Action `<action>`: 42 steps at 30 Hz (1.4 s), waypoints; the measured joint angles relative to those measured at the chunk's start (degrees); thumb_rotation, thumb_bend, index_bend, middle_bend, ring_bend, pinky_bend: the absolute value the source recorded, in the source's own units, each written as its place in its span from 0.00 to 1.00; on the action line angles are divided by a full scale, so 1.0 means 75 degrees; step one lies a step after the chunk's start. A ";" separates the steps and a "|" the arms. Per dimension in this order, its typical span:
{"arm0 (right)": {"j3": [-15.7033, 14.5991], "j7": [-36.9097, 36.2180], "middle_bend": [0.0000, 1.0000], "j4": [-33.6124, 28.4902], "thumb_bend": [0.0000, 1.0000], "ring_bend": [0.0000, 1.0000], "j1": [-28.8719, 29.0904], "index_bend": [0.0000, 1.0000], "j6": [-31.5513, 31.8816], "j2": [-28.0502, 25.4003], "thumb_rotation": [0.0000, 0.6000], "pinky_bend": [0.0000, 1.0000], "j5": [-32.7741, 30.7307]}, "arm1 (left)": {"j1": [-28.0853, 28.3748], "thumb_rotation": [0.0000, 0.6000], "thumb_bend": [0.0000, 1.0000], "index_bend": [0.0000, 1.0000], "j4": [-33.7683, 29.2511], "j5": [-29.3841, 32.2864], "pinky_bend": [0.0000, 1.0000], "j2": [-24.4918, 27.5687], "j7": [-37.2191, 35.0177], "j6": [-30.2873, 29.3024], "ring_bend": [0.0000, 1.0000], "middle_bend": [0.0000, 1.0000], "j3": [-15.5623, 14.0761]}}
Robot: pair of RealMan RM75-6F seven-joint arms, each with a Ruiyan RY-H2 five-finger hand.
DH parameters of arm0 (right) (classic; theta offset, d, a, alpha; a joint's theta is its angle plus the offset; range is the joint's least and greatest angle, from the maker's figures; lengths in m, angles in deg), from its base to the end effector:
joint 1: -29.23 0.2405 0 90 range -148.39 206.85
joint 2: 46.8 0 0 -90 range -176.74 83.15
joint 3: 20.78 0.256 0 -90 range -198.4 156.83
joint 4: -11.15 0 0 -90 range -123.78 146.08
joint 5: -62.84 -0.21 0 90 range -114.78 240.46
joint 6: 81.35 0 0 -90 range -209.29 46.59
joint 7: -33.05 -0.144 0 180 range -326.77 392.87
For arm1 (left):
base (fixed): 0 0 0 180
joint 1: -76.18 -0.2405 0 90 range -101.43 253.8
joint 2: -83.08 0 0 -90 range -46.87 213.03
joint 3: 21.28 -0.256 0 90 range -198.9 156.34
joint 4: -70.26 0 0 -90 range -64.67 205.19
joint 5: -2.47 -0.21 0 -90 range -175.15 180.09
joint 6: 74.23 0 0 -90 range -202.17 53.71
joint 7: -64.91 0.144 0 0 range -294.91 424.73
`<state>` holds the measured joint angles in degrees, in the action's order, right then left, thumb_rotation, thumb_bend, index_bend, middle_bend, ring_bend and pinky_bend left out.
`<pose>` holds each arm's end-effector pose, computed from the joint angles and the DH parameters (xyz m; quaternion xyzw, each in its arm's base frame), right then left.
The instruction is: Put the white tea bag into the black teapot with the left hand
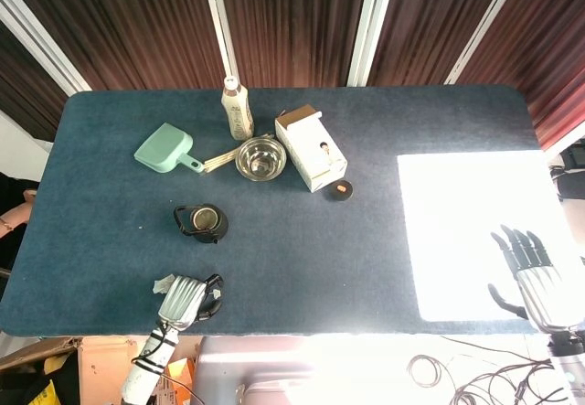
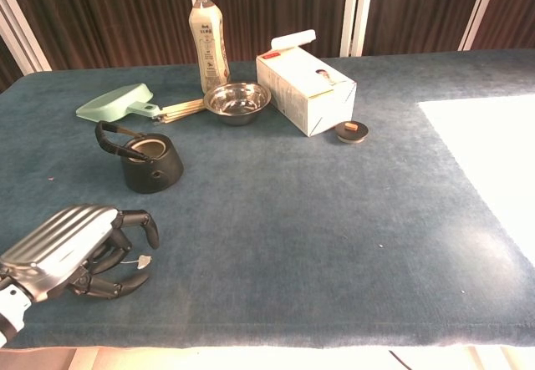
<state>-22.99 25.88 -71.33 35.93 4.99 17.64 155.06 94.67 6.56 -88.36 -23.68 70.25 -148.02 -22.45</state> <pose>-0.3301 -0.1748 0.1594 0.6501 -0.3633 0.3809 0.5480 -0.2268 0.2167 -0.0830 -0.7048 -0.3892 -0.4251 0.4137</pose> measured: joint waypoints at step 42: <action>0.0087 0.0251 0.00 -0.0152 0.30 0.00 -0.0124 0.00 -0.0266 -0.0069 1.00 0.00 0.0015 | 0.0045 1.00 0.54 0.68 0.0260 -0.0357 1.00 0.0177 0.0164 -0.0973 1.00 0.99 0.0041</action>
<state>-22.34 27.76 -72.47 35.00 2.99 17.12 155.17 95.00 8.51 -91.04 -22.35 71.48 -155.32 -22.14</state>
